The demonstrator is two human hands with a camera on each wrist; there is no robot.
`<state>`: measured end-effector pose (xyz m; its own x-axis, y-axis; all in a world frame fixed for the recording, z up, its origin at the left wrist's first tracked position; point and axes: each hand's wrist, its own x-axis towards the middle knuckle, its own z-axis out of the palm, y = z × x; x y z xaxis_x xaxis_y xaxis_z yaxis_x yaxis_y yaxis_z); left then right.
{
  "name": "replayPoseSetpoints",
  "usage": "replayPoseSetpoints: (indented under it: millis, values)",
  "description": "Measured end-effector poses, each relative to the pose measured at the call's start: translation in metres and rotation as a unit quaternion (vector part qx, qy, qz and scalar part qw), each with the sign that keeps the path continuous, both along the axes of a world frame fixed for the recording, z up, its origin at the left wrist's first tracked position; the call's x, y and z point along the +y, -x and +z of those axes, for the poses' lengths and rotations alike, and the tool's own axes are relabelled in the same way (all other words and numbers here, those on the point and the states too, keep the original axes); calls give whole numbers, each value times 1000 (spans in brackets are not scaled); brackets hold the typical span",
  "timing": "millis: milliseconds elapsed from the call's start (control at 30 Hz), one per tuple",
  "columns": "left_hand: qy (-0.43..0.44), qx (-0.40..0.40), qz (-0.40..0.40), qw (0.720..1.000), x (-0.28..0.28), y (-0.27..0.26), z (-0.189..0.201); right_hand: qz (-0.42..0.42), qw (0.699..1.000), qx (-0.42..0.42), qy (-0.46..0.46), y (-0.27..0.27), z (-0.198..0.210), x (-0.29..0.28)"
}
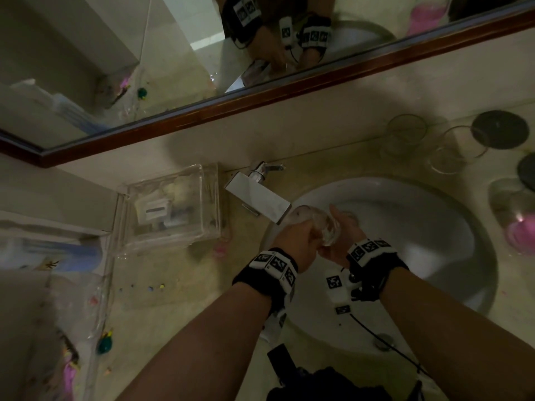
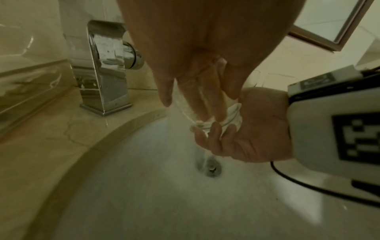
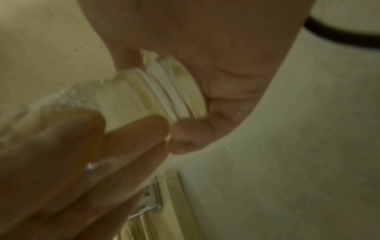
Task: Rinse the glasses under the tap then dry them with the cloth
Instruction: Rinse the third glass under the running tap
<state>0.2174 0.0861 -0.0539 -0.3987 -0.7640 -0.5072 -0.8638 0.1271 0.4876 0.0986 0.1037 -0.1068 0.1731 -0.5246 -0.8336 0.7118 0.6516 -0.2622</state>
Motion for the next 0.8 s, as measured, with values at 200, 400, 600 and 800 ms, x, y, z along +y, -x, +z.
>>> replayPoseSetpoints:
  millis: [200, 400, 600, 800]
  values:
    - [40, 23, 49, 998, -2, -2, -2, -19, 999, -26, 25, -1, -8, 7]
    - [2, -27, -8, 1000, 0, -2, -4, -7, 1000, -9, -14, -2, -7, -2]
    - [37, 6, 22, 999, -3, 0, -1, -2, 999, 34, -18, -4, -12, -2]
    - [27, -11, -10, 1000, -1, 0, -3, -27, 999, 22, 3, 0, -21, 2]
